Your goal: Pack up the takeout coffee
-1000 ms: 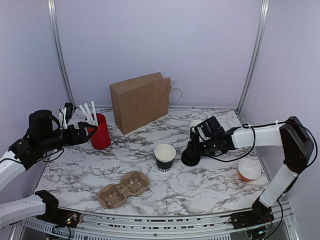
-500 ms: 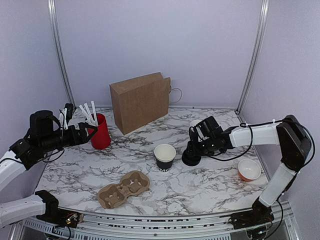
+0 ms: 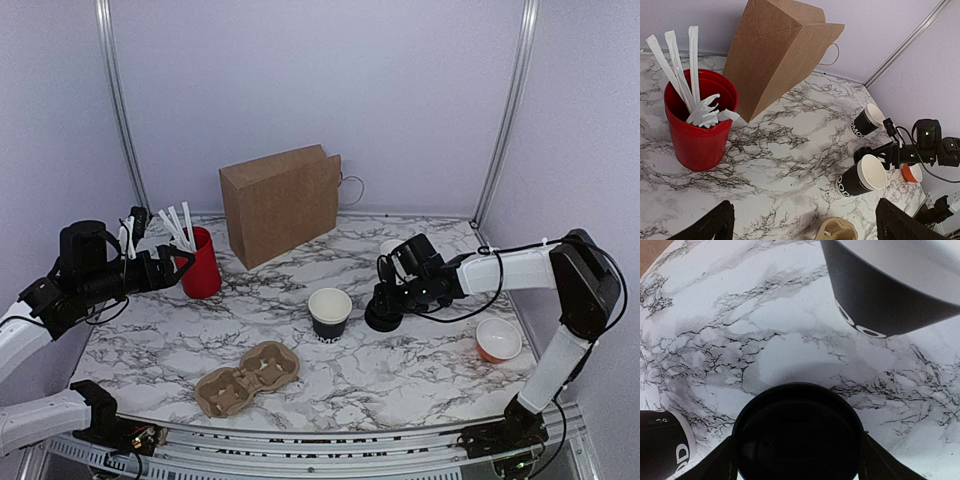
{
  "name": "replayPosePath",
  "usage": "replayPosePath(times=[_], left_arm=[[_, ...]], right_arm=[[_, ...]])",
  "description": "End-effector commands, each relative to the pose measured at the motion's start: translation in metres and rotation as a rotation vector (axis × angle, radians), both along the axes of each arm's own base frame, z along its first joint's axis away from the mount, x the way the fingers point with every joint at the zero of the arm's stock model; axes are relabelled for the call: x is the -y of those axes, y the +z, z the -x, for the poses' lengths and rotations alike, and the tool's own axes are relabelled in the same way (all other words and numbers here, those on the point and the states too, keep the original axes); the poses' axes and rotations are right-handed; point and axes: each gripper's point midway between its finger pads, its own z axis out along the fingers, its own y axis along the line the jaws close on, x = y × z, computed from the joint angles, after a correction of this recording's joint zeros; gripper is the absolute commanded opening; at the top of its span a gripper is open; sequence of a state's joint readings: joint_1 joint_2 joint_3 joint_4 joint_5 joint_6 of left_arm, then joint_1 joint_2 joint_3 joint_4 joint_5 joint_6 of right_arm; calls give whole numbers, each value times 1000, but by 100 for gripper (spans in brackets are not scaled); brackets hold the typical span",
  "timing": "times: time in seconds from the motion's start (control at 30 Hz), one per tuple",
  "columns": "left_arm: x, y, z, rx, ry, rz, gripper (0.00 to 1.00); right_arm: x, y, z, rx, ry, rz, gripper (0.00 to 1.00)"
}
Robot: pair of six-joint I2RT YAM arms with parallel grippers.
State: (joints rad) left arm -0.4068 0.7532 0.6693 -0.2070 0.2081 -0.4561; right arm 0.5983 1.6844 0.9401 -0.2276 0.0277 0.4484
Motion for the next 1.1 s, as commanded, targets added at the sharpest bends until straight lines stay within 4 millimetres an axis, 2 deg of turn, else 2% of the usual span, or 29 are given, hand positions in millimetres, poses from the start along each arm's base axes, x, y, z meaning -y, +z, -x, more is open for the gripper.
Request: replayPosePath(times=[0.0, 0.17, 0.3, 0.5, 0.77, 1.07], left_arm=[[0, -3, 1, 6, -5, -16, 99], [0, -3, 0, 6, -6, -18, 99], [1, -3, 0, 4, -7, -18, 99], [1, -3, 0, 2, -10, -18, 99], [4, -4, 0, -9, -22, -9, 99], [22, 3, 6, -20, -64, 48, 99]], right_arm=[[-7, 10, -7, 25, 1, -8, 77], [-7, 16, -8, 36, -5, -14, 67], [-6, 24, -10, 50, -9, -20, 65], [-4, 34, -9, 67, -20, -28, 64], [0, 37, -6, 69, -34, -61, 65], [4, 44, -2, 84, -42, -128, 64]])
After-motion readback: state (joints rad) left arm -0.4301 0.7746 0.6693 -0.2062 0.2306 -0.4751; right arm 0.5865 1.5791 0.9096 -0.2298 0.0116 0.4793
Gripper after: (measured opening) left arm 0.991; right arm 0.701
